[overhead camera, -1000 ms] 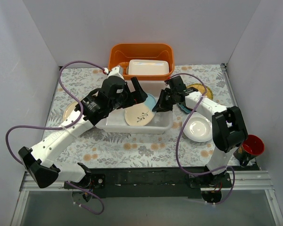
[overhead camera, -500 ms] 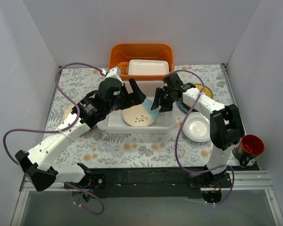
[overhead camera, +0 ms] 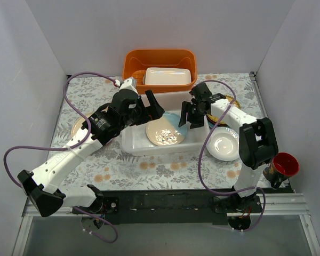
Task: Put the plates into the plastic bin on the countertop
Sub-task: Place the plate in the plastic bin, then move the plastic bin to the center of the board.
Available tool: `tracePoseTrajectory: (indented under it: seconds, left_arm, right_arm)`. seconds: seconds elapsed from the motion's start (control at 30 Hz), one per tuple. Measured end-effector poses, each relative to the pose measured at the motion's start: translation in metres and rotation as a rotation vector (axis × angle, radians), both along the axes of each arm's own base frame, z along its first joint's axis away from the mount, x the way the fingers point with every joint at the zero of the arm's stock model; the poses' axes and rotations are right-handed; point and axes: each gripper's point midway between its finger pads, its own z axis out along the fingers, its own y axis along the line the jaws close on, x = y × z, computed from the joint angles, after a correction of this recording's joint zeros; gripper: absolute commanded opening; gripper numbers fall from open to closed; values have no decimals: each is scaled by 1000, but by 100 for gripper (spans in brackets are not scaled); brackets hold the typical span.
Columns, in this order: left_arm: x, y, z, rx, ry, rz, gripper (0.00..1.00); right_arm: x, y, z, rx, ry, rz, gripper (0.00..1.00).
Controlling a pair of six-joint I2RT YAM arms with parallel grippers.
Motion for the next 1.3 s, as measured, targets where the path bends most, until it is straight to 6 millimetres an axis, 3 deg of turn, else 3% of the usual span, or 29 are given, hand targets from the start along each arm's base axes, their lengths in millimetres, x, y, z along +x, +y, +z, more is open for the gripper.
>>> tracePoseTrajectory:
  seconds: [0.13, 0.23, 0.33, 0.57, 0.73, 0.8, 0.9, 1.0, 1.17, 1.3]
  left_arm:
    - [0, 1, -1, 1, 1, 2, 98]
    - [1, 1, -1, 1, 2, 5, 98]
    - [1, 1, -1, 1, 2, 5, 98]
    - [-3, -3, 0, -16, 15, -23, 98]
    - [-9, -11, -1, -43, 36, -64, 98]
    - [-12, -14, -4, -50, 46, -79, 98]
    - [-22, -22, -20, -52, 79, -102, 98]
    - [-53, -43, -48, -22, 134, -171, 98]
    - [-111, -91, -82, 7, 209, -318, 98]
    - [-133, -114, -117, 50, 260, -354, 98]
  right_arm:
    - [-5, -5, -5, -1, 7, 17, 70]
    - [-7, -3, 8, 28, -24, 36, 71]
    - [-4, 3, 37, 87, -101, 56, 73]
    - [-2, 13, 125, 218, -311, 91, 77]
    - [-11, 3, 160, 255, -400, 76, 78]
    - [-18, -5, 162, 258, -407, 59, 78]
    - [-30, -17, 150, 254, -385, 30, 79]
    - [-40, -29, 129, 235, -333, 3, 79]
    - [-39, -52, 116, 217, -299, -58, 79]
    - [-41, -78, 115, 213, -306, -126, 79]
